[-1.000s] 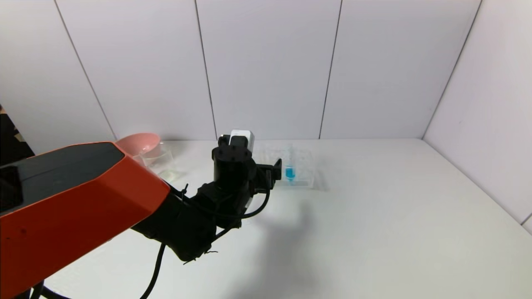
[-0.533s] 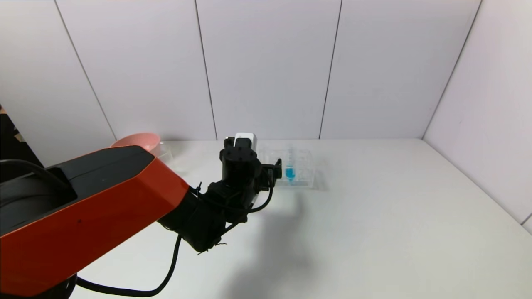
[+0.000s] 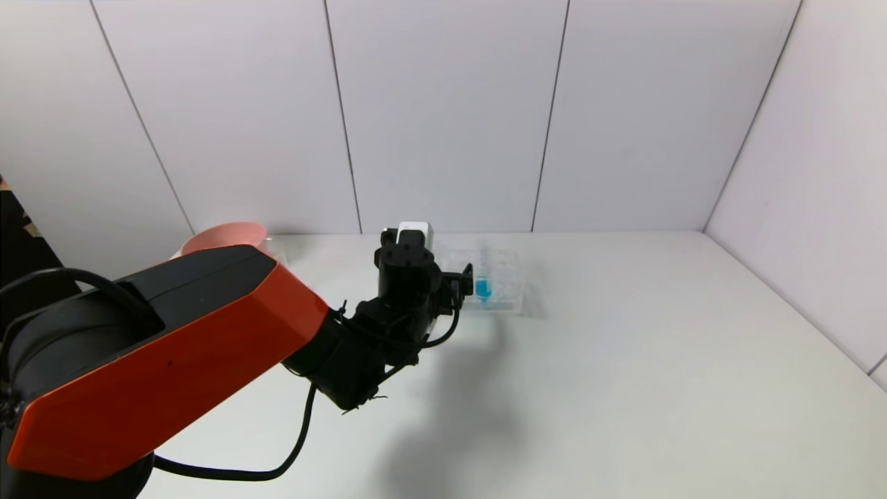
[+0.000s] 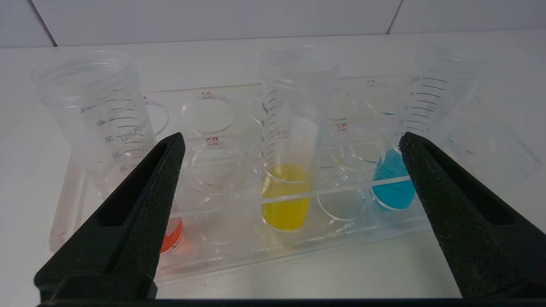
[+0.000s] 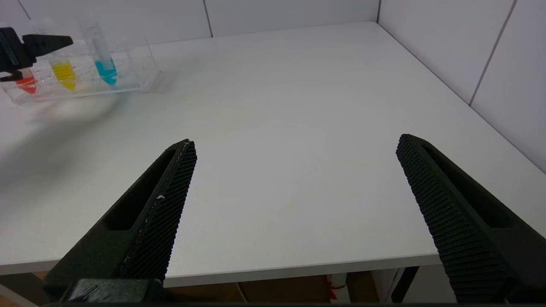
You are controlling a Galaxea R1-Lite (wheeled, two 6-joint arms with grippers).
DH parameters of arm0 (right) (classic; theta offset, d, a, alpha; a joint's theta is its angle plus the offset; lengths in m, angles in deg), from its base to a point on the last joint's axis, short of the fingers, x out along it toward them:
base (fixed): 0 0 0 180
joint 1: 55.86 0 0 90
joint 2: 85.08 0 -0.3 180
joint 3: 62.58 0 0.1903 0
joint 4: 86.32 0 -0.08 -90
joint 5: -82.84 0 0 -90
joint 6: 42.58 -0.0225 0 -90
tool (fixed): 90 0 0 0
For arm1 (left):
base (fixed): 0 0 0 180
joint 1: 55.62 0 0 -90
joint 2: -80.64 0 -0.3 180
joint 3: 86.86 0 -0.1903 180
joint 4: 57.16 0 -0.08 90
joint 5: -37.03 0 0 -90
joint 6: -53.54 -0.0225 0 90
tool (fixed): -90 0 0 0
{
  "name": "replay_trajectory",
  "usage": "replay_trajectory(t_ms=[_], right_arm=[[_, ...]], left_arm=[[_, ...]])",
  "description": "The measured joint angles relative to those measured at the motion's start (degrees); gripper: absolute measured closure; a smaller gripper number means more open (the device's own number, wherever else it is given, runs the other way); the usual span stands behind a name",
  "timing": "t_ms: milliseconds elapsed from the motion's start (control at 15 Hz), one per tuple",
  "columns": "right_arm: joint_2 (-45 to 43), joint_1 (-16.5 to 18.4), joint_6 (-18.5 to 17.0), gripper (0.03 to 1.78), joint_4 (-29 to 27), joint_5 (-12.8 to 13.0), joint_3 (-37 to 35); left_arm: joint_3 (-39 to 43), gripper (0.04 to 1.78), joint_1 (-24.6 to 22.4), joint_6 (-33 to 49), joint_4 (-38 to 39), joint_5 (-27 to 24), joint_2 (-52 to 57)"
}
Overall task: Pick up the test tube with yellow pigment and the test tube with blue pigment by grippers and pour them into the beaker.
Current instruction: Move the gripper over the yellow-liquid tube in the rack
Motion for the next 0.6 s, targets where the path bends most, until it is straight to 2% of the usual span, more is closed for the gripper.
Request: replay_trajectory(t_ms=[600], right_arm=[[0.00, 0.00, 0.00, 0.10, 0.00, -0.02, 0.00]], left_arm=[[-5.64, 0.08, -1.57, 0.82, -2.97, 0.11, -3.02]])
